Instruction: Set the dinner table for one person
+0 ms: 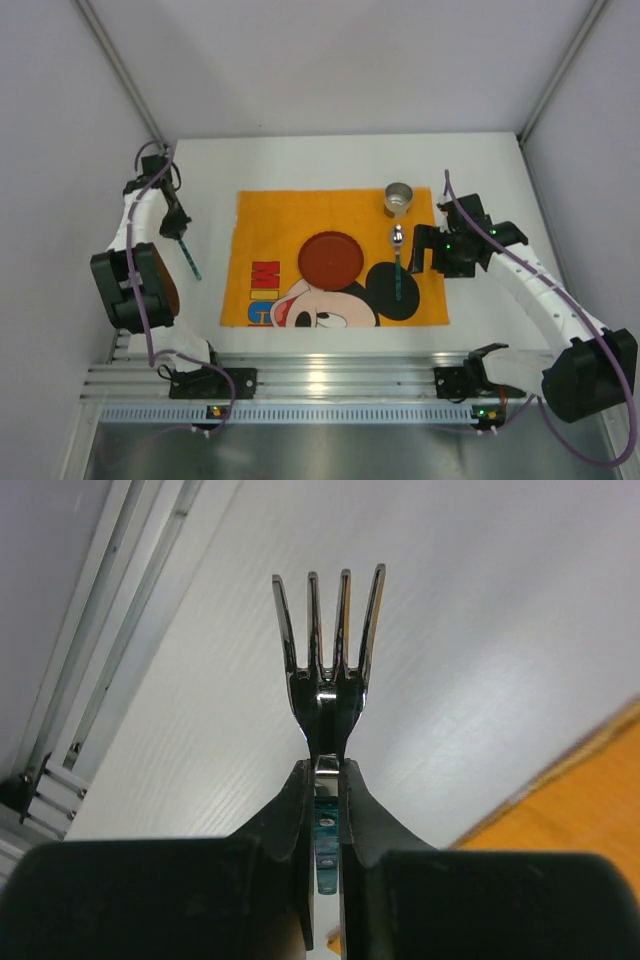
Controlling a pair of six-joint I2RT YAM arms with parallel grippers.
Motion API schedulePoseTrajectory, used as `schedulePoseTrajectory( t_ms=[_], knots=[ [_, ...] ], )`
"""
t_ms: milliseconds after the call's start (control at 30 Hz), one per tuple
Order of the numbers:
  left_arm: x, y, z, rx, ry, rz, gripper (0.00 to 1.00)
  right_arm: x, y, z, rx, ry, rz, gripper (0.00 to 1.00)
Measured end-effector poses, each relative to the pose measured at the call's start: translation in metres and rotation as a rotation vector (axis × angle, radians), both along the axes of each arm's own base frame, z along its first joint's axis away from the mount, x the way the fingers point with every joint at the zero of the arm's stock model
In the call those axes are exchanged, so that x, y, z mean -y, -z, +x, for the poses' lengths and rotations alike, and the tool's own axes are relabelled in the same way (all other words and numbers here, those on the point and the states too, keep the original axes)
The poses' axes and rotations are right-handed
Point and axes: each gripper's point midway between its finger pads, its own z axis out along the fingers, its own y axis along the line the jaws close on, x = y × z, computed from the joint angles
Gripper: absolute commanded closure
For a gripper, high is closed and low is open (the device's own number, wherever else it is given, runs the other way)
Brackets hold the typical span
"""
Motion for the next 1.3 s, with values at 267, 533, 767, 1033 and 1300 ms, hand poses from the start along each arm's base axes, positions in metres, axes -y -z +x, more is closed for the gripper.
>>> schedulePoseTrajectory(
  t_ms=[267, 533, 767, 1033, 1300],
  knots=[
    [0.155, -0.025, 0.052, 0.132, 0.45, -0.077, 1.0, 0.002, -0.006, 0.0, 0.031, -0.003, -0.001, 0.0],
    [0.218, 0.026, 0.052, 0.036, 0.559, -0.187, 1.0, 0.006, -0.021, -0.005, 0.092, 0.006, 0.005, 0.0],
    [0.234, 0.06, 0.043, -0.056, 0.598, -0.19, 1.0, 0.011, -0.026, -0.012, 0.115, 0.026, 0.003, 0.0],
    [0.234, 0.06, 0.044, -0.057, 0.612, -0.144, 0.46, 0.014, -0.023, -0.018, 0.098, 0.05, 0.002, 0.0],
    [0.203, 0.017, 0.055, 0.076, 0.566, 0.015, 0.25, 0.014, -0.023, -0.018, 0.095, 0.056, 0.005, 0.0]
  ],
)
